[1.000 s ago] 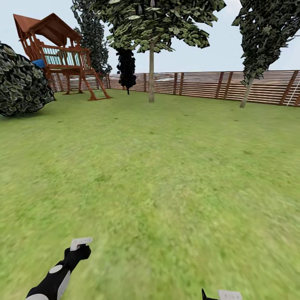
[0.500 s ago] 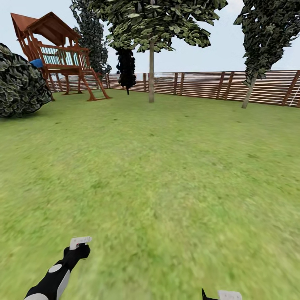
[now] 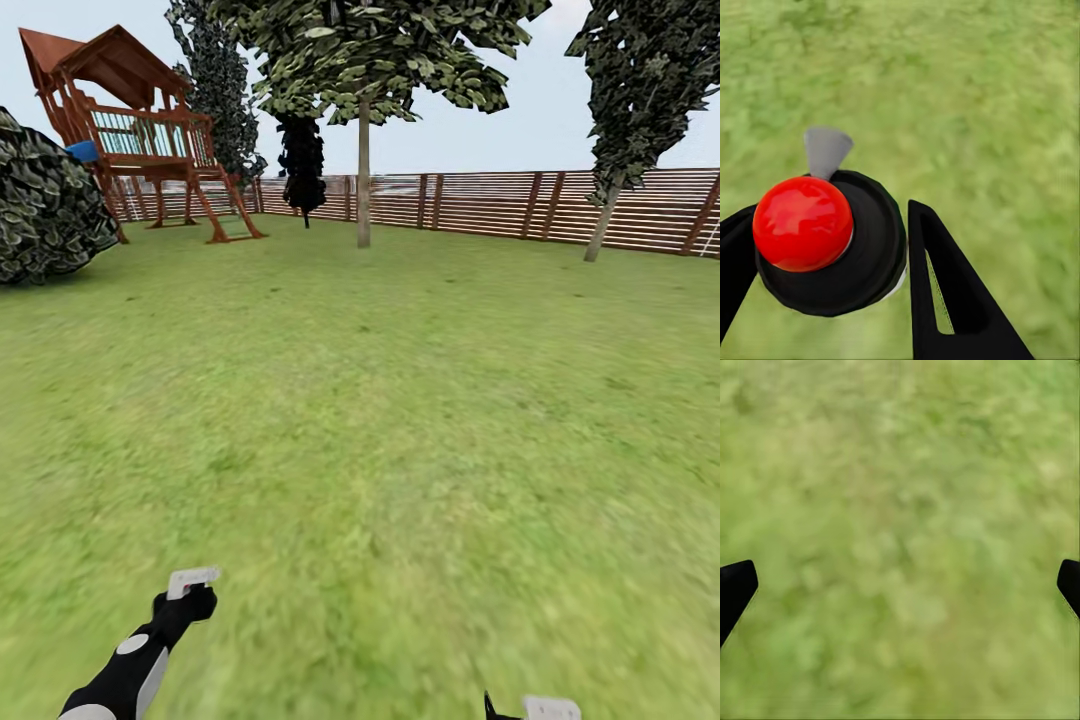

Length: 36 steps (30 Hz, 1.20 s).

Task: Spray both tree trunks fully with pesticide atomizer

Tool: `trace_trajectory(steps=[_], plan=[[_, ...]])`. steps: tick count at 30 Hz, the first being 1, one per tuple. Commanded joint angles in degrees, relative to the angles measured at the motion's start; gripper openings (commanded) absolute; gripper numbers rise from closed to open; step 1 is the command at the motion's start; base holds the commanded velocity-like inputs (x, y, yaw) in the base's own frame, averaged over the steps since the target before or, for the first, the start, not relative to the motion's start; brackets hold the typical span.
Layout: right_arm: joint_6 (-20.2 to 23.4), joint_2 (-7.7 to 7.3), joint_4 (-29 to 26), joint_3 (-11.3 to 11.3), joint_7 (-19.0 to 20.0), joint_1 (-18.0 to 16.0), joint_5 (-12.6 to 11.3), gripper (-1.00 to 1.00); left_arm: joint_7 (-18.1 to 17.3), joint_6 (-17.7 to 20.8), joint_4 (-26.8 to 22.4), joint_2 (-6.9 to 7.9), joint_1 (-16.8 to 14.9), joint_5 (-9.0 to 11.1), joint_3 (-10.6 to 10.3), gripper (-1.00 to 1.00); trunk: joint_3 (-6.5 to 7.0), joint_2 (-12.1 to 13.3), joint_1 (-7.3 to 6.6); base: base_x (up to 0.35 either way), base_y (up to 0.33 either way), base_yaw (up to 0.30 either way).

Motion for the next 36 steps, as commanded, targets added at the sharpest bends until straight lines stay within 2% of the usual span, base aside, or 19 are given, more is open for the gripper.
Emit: trace_trajectory(steps=[1,36], plan=[[0.0,0.0,0.0,0.0,0.0,0.0,0.0,1.0,0.0,0.0,0.0,-0.01,0.0,0.0,0.0,-1.0,0.0,0.0,0.0,0.338,0.0,0.0],[0.0,0.0,0.0,0.0,0.0,0.0,0.0,1.0,-0.1,0.1,-0.8,-0.03,0.0,0.0,0.0,-1.0,0.0,0.0,0.0,0.338,0.0,0.0]])
